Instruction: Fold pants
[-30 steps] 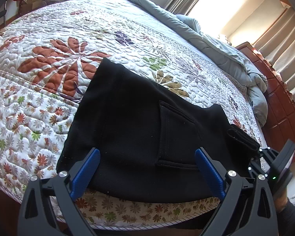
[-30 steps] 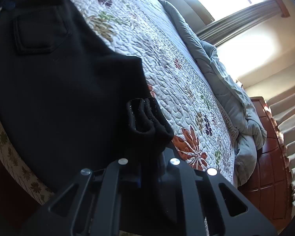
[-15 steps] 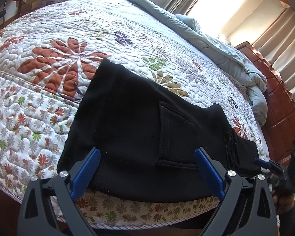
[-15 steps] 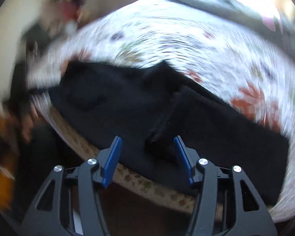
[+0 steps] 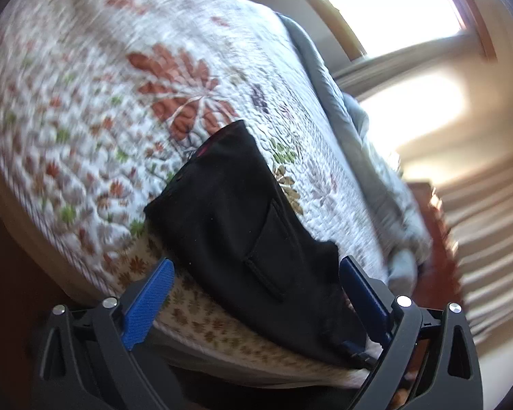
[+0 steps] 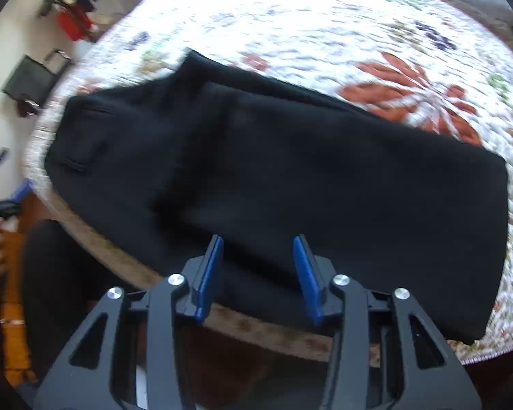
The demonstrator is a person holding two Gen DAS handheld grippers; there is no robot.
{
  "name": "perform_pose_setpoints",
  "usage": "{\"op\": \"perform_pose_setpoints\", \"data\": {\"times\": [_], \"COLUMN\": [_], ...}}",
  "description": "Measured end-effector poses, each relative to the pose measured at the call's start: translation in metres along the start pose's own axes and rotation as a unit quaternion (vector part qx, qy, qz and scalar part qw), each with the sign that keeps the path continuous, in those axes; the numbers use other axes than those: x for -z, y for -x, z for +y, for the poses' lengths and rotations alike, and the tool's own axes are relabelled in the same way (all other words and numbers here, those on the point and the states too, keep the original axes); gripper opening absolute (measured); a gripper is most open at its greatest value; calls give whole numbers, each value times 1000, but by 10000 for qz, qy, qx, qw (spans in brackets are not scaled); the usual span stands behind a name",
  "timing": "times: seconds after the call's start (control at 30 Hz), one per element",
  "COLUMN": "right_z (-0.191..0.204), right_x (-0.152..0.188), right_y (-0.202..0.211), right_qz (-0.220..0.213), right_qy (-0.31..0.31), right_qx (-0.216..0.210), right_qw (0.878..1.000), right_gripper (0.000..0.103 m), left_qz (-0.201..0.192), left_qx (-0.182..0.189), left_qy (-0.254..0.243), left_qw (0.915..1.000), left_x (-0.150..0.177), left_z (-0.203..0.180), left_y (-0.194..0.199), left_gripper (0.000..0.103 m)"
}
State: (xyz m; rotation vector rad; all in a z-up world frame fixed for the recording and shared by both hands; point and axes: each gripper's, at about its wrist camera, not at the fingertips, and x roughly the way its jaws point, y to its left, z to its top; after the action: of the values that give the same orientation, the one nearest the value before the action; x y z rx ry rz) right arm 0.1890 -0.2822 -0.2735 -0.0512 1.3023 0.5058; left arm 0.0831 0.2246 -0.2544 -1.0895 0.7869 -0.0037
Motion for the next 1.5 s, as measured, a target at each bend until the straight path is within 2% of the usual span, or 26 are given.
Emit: {"op": "perform_pose_setpoints", "data": {"times": [0.07,0.13,0.27,0.33,0.37,0.4,0.57,0.8,0.87,0.97,1.0,1.03,1.13,1.27,1.33,1.4,1.47,1.5], "right_z": [13,30,70,92,105,118,182,265,279,303,309,315,330,337,337,333,328,327], "right_x": [-16,-36,-85,-110,-122,-139,-192,-241,-245,-252,-254,-256,-257,-255,-253,-251,-254,-255], "right_y": [12,24,34,32,30,26,0,-56,-80,-118,-131,-142,-171,-195,-207,-215,-217,-217], "right_qz": [-12,71,332,467,540,664,1269,2057,2293,2615,2717,2830,3199,3565,3738,3851,3990,4004], "right_qy": [283,579,1193,1484,1624,1819,2534,3452,3641,3921,3970,4013,4129,4136,4103,4145,4027,4014], "right_qx": [-166,-488,-1066,-1300,-1381,-1505,-1743,-1697,-1680,-1647,-1668,-1703,-1883,-2119,-2217,-2168,-2293,-2319], "right_qw": [9995,9971,9866,9792,9755,9695,9430,8998,8869,8665,8607,8543,8317,8105,8017,7955,7912,7904], "right_gripper": [42,43,54,58,63,69,81,81,81,81,81,81,82,83,82,68,58,58], "left_qz": [-134,-158,-96,-125,-147,-149,-154,-234,-275,-244,-232,-201,-217,-181,-197,-213,-207,-197], "left_qx": [146,204,122,-125,-367,-418,-169,64,152,90,53,49,53,151,288,326,365,336], "left_qy": [556,866,961,939,977,1070,1265,1147,1130,1032,996,982,1134,1229,1255,1295,1309,1322], "left_qw": [9983,9959,9952,9954,9944,9933,9917,9931,9931,9943,9947,9949,9933,9921,9915,9908,9905,9905], "left_x": [-4,-8,-10,-11,-11,-10,-4,2,2,1,2,2,1,-2,-7,-9,-9,-9], "left_z": [15,23,24,25,28,31,41,49,48,44,43,44,47,51,53,55,55,57], "left_y": [2,-3,-20,-24,-26,-29,-47,-61,-60,-62,-63,-64,-65,-67,-73,-74,-74,-71], "left_gripper": [97,97,97,97,97,97,97,98,98,96,91,81,75,76,84,85,83,79]}}
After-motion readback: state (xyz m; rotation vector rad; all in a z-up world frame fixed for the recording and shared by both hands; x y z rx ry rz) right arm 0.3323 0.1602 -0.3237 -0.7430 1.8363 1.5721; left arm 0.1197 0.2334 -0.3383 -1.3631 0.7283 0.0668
